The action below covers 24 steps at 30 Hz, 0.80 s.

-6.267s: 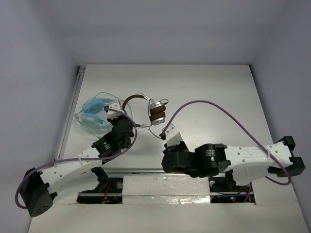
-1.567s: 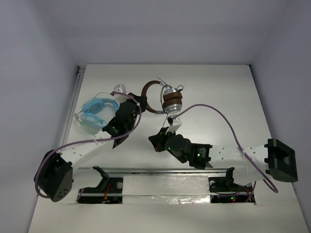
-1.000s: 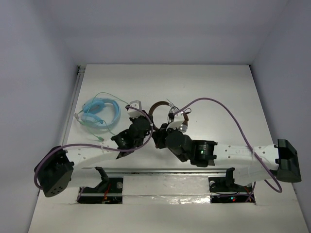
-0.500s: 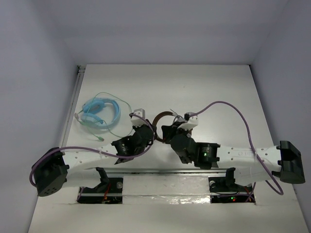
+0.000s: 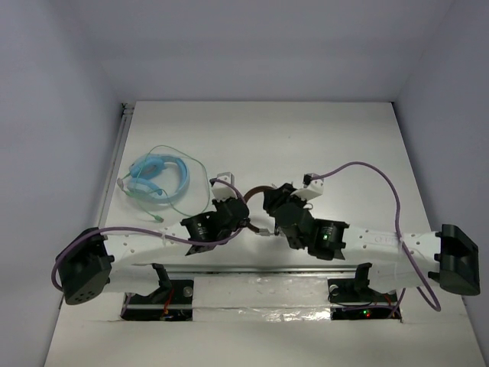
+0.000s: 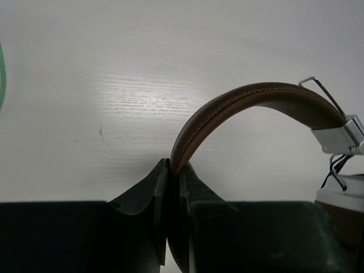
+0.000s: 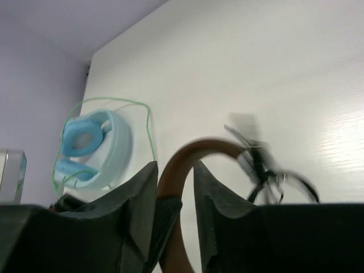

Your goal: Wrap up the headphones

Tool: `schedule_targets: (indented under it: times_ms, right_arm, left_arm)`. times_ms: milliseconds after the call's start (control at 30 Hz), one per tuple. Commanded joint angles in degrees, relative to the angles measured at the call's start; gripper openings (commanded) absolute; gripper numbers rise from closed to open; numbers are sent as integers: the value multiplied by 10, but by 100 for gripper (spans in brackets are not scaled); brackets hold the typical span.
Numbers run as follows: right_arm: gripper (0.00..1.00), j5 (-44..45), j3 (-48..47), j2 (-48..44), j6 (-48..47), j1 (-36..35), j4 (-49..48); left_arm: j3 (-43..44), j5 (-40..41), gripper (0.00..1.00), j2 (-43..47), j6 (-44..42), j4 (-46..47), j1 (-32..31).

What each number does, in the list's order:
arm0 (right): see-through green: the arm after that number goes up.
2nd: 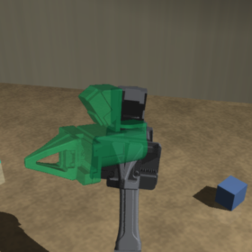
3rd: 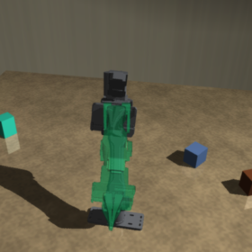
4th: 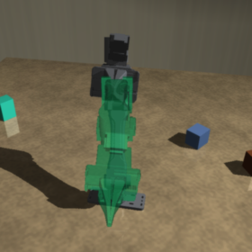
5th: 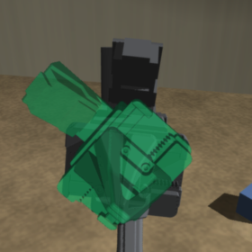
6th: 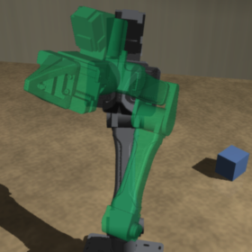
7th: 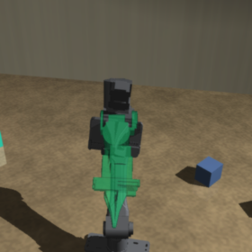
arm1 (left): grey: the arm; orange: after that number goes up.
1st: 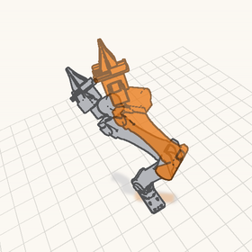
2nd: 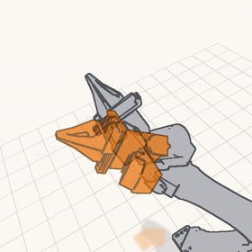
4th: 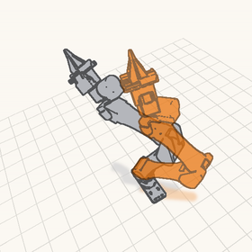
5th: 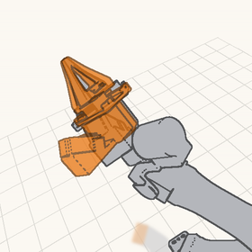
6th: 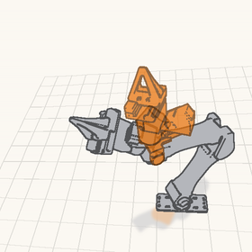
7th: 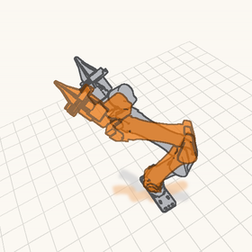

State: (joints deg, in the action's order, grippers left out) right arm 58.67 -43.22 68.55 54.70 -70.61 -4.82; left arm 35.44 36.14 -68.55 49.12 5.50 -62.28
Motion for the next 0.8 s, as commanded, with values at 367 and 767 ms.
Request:
schedule_targets:
  times_ms: [367,767]
  right_arm:
    - [56,37,53,-59,12,37,-34]
    - [61,15,36,-90,-78,75,-31]
  left_arm:
    - [76,-22,0,-1,-7,-44,-13]
    - [125,-38,0,-13,-41,-112,-13]
